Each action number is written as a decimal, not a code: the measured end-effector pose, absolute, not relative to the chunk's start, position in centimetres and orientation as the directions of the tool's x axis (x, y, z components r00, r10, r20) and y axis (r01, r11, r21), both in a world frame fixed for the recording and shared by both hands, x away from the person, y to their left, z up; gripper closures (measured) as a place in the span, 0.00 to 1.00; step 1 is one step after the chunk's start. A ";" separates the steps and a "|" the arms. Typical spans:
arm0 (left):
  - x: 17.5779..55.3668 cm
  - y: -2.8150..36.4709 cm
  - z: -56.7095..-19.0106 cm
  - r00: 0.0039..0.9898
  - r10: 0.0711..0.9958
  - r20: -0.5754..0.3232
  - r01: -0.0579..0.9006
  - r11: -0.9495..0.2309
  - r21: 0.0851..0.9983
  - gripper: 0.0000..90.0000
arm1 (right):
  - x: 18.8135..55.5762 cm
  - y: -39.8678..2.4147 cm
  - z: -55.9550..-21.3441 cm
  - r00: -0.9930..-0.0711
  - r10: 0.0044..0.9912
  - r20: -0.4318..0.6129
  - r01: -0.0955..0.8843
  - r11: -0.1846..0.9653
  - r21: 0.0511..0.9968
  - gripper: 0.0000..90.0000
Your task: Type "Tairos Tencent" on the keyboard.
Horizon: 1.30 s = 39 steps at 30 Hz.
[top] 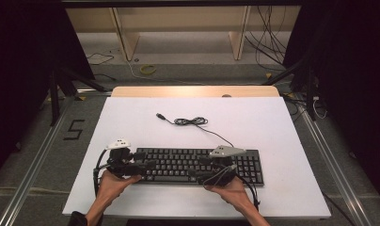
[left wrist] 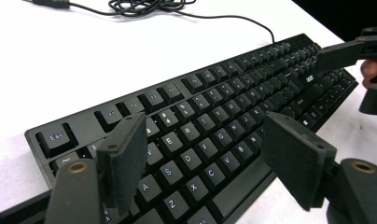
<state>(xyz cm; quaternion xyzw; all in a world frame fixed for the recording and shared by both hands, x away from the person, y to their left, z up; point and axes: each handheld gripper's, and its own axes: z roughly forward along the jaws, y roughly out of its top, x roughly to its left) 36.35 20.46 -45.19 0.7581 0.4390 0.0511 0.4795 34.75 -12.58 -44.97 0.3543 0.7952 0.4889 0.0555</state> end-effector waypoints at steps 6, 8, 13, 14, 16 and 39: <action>36.0 20.7 -45.2 0.611 0.710 -0.350 0.610 -0.140 0.780 0.33 | 34.9 -11.8 -44.8 -0.754 0.605 0.256 0.502 0.279 0.819 0.41; 35.9 20.9 -45.2 0.611 0.709 -0.351 0.607 -0.135 0.783 0.32 | 35.0 -11.6 -44.8 -0.758 0.599 0.258 0.501 0.283 0.818 0.43; 35.6 21.1 -45.2 0.614 0.708 -0.348 0.597 -0.129 0.792 0.32 | 35.1 -10.8 -44.9 -0.770 0.585 0.254 0.495 0.298 0.816 0.49; 35.5 21.1 -45.2 0.613 0.709 -0.350 0.597 -0.125 0.793 0.32 | 35.1 -10.7 -44.9 -0.770 0.584 0.255 0.498 0.303 0.813 0.50; 35.3 21.2 -45.2 0.614 0.707 -0.350 0.594 -0.122 0.795 0.31 | 35.2 -10.4 -45.0 -0.774 0.581 0.252 0.497 0.311 0.810 0.55; 34.2 21.8 -45.5 0.625 0.705 -0.335 0.569 -0.118 0.814 0.30 | 35.3 -6.8 -46.4 -0.817 0.533 0.221 0.481 0.418 0.770 1.00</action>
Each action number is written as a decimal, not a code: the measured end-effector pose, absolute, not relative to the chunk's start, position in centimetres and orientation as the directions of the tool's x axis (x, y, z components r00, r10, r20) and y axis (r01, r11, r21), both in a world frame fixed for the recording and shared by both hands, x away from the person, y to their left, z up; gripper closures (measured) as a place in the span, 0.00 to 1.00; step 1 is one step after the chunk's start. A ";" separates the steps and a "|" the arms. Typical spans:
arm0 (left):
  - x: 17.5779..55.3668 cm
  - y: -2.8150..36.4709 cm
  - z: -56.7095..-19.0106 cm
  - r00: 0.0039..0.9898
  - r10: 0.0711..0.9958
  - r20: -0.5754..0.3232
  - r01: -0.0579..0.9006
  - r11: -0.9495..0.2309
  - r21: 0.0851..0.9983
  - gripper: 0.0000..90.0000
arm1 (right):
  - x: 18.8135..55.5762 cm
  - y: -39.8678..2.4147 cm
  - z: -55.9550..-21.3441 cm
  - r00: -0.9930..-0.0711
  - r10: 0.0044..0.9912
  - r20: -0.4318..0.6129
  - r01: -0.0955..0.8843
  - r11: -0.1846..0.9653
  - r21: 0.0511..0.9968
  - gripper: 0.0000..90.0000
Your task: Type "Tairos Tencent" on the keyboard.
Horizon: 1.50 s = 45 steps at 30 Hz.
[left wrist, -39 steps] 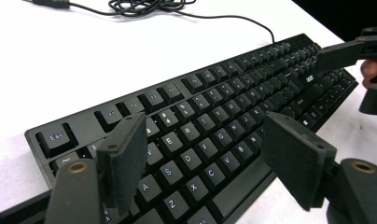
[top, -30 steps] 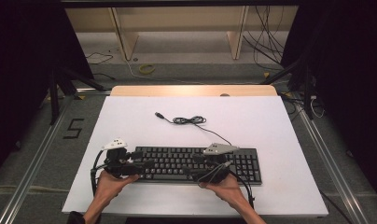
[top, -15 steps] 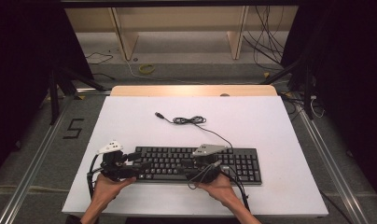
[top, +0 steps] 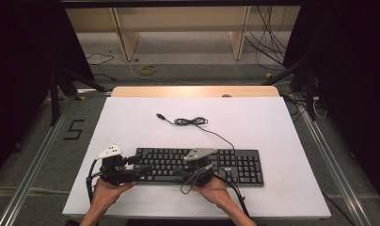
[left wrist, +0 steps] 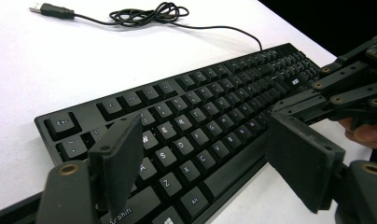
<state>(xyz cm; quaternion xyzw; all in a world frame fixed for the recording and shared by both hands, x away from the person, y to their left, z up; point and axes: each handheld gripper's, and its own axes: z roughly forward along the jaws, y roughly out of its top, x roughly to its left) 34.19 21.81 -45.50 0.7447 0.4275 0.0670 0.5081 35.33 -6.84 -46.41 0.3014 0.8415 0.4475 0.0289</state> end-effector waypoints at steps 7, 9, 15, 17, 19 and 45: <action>34.0 22.0 -45.6 0.626 0.705 -0.333 0.566 -0.118 0.816 0.30 | 35.4 -6.0 -46.9 -0.821 0.527 0.222 0.486 0.439 0.755 1.00; 34.0 22.0 -45.5 0.627 0.705 -0.332 0.564 -0.117 0.817 0.30 | 35.4 -5.8 -47.0 -0.824 0.523 0.218 0.483 0.446 0.754 1.00; 33.8 22.1 -45.6 0.627 0.706 -0.328 0.563 -0.120 0.817 0.30 | 35.4 -5.3 -47.3 -0.824 0.523 0.217 0.487 0.457 0.745 1.00; 33.7 22.2 -45.6 0.627 0.706 -0.328 0.563 -0.120 0.817 0.30 | 35.5 -5.2 -47.4 -0.825 0.524 0.213 0.485 0.462 0.743 1.00; 33.7 22.2 -45.7 0.626 0.706 -0.331 0.564 -0.117 0.817 0.30 | 35.5 -5.1 -47.5 -0.826 0.523 0.211 0.485 0.466 0.740 1.00; 33.7 22.5 -45.7 0.621 0.711 -0.329 0.566 -0.117 0.816 0.30 | 35.6 -4.9 -48.1 -0.819 0.529 0.223 0.496 0.455 0.740 1.00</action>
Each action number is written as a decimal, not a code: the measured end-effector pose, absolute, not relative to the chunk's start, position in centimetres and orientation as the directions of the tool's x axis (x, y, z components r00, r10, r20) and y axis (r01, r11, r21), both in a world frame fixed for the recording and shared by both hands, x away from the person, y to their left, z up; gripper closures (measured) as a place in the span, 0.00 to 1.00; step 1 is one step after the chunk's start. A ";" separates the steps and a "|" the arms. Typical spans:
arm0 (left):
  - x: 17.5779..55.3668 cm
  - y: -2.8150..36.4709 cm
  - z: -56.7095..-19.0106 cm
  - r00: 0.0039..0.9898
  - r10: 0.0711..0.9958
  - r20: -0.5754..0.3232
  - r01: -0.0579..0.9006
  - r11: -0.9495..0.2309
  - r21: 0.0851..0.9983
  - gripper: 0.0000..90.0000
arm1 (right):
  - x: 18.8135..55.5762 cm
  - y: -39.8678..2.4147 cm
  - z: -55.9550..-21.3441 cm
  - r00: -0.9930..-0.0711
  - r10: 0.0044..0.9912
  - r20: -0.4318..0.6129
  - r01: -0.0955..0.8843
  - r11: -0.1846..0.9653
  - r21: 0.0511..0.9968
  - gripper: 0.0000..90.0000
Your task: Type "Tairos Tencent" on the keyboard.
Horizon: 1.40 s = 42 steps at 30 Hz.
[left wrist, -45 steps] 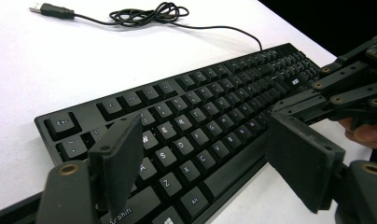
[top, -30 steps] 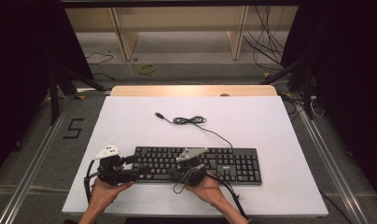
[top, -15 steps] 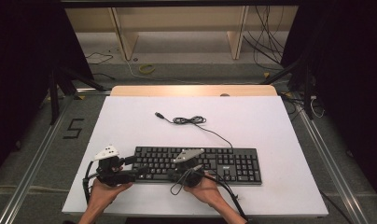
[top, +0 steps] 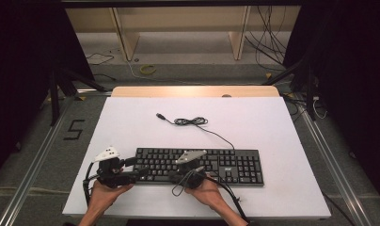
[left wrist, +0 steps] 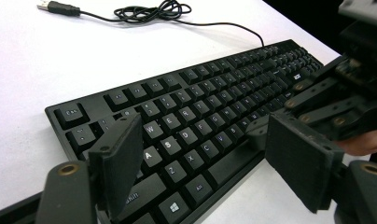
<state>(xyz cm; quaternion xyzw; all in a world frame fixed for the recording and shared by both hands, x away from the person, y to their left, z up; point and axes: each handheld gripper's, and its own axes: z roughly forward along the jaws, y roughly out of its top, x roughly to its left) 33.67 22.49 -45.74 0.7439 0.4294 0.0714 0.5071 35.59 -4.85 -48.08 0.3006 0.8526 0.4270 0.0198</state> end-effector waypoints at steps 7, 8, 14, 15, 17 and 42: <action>33.7 22.4 -45.8 0.619 0.715 -0.324 0.572 -0.128 0.810 0.30 | 36.4 -5.9 -46.7 -0.805 0.546 0.231 0.493 0.400 0.773 0.86; 33.8 22.4 -45.8 0.619 0.716 -0.324 0.573 -0.129 0.809 0.31 | 36.5 -5.9 -46.7 -0.802 0.551 0.231 0.494 0.395 0.775 0.81; 33.8 22.3 -45.9 0.617 0.720 -0.317 0.577 -0.140 0.805 0.30 | 37.2 -6.1 -46.0 -0.800 0.551 0.237 0.496 0.386 0.778 0.63; 33.8 22.4 -46.0 0.618 0.720 -0.316 0.577 -0.144 0.804 0.30 | 37.3 -6.1 -45.9 -0.799 0.552 0.240 0.496 0.379 0.781 0.60; 33.9 22.3 -46.0 0.618 0.720 -0.316 0.578 -0.145 0.803 0.30 | 37.6 -6.0 -45.6 -0.795 0.556 0.243 0.502 0.377 0.779 0.51; 34.2 22.4 -46.4 0.598 0.741 -0.306 0.619 -0.183 0.764 0.35 | 39.3 -4.8 -44.9 -0.789 0.569 0.234 0.505 0.382 0.774 0.41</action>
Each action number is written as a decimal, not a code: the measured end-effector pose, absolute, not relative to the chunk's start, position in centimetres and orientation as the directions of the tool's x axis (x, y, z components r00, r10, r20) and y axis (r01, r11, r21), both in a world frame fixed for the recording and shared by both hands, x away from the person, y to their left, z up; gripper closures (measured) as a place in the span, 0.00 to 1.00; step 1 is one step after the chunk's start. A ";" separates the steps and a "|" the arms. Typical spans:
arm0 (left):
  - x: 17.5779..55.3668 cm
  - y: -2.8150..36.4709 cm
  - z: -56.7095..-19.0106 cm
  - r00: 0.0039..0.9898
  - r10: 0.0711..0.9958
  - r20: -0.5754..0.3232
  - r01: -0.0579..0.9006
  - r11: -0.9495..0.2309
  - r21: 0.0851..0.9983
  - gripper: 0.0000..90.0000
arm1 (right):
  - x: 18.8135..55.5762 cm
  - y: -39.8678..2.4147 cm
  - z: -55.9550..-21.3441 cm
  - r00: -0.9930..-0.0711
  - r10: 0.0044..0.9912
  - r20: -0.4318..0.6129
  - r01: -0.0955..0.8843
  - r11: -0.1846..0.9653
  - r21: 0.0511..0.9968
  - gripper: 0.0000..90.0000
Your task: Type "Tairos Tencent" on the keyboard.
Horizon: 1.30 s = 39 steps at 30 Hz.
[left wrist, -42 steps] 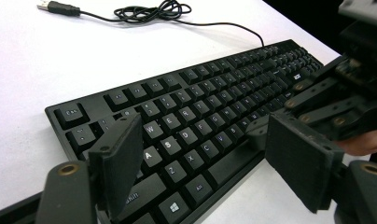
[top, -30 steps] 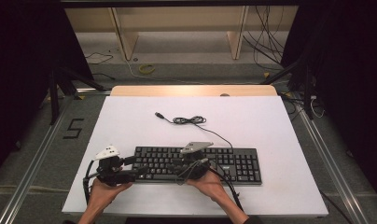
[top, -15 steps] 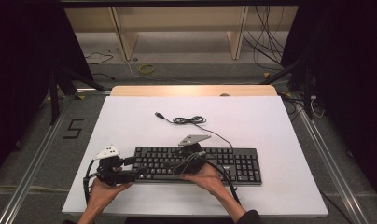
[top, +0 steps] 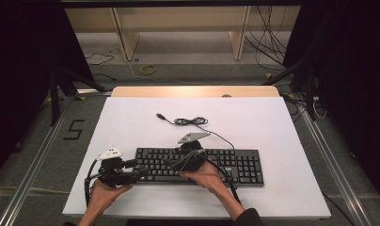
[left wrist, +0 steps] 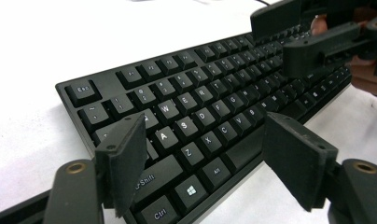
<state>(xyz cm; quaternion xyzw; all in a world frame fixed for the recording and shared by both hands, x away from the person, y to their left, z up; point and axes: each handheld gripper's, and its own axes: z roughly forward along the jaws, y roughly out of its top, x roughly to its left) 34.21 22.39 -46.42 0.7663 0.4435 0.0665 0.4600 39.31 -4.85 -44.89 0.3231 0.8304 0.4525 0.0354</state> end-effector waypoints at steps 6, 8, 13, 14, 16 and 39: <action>34.3 22.5 -46.6 0.597 0.745 -0.296 0.631 -0.208 0.748 0.46 | 39.6 -4.4 -44.9 -0.790 0.568 0.229 0.504 0.389 0.771 0.48; 34.3 22.5 -46.6 0.592 0.749 -0.297 0.640 -0.212 0.739 0.51 | 39.6 -4.3 -45.0 -0.793 0.565 0.229 0.503 0.394 0.769 0.53; 34.4 22.7 -46.7 0.592 0.756 -0.281 0.642 -0.232 0.731 0.66 | 39.7 -4.0 -45.3 -0.794 0.565 0.225 0.505 0.407 0.761 0.67; 34.4 22.7 -46.7 0.593 0.757 -0.273 0.640 -0.238 0.731 0.68 | 39.8 -4.0 -45.4 -0.793 0.567 0.221 0.505 0.411 0.759 0.69; 34.5 22.8 -46.8 0.592 0.761 -0.264 0.644 -0.251 0.722 0.74 | 39.8 -4.0 -45.5 -0.790 0.573 0.220 0.509 0.411 0.756 0.74; 35.2 22.7 -47.6 0.576 0.786 -0.225 0.676 -0.303 0.672 0.99 | 40.8 -3.4 -46.8 -0.772 0.600 0.208 0.537 0.443 0.718 1.00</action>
